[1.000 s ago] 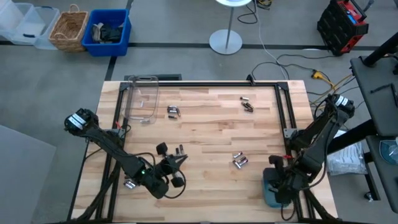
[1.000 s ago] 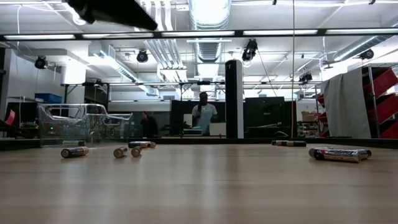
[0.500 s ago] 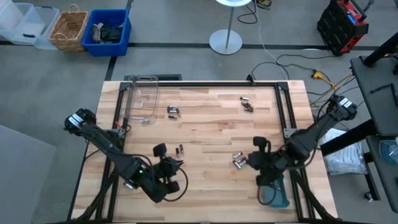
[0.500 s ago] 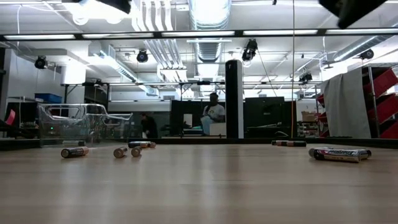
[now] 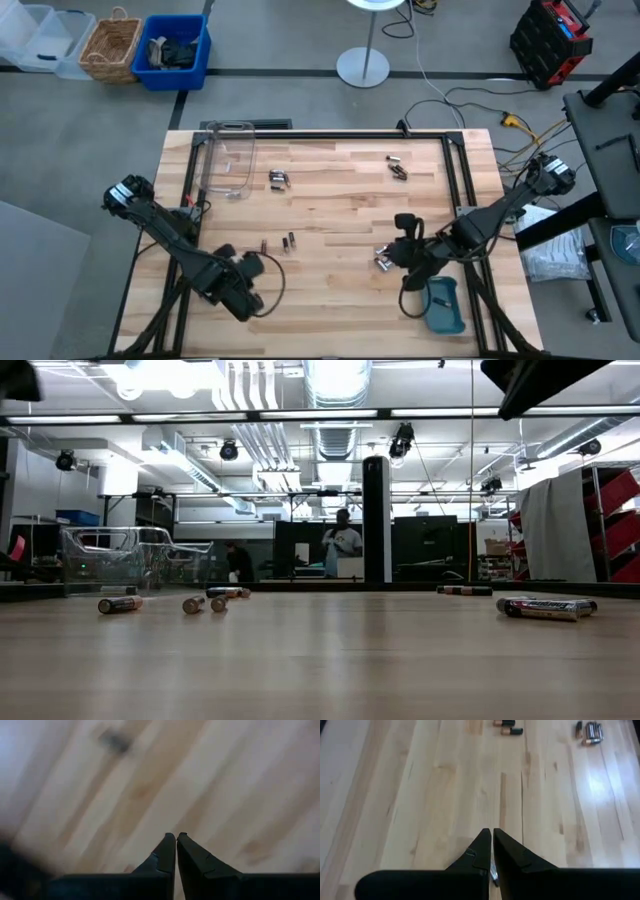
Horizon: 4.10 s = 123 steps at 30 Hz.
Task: Sort batteries
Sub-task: Put the copper and black battery into the blue bin
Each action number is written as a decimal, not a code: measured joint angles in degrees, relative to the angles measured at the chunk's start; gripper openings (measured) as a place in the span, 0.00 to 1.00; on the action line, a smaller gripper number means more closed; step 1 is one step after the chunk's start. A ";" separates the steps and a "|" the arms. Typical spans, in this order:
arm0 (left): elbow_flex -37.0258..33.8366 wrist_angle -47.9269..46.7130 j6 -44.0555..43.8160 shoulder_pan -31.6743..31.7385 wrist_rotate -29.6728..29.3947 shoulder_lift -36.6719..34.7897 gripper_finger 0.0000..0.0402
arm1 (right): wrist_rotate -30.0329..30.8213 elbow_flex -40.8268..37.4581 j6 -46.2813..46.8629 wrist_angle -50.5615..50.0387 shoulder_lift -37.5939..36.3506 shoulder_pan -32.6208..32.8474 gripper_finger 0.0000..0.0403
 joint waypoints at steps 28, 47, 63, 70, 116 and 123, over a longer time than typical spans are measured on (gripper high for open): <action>-17.46 7.36 9.58 -8.98 1.84 -7.05 0.26 | 0.84 -1.27 -2.55 3.07 0.00 0.07 0.03; -24.18 13.01 4.11 -14.78 3.04 -8.98 0.26 | 0.84 -2.28 -2.66 3.63 0.02 0.04 0.03; -25.72 14.71 0.33 -17.07 3.51 -8.98 0.26 | 0.84 -2.28 -2.65 3.91 0.02 0.04 0.03; -29.54 20.12 -0.07 -17.25 3.51 -8.96 0.26 | 0.84 -2.54 -2.62 4.05 0.02 0.05 0.03; -35.09 25.12 -0.05 -17.30 3.07 -9.04 0.08 | 0.84 -2.87 -2.77 4.47 0.02 0.02 0.03; -32.85 21.48 -0.07 -17.30 0.96 -8.83 0.07 | 0.84 -2.87 -2.77 4.47 0.02 0.02 0.03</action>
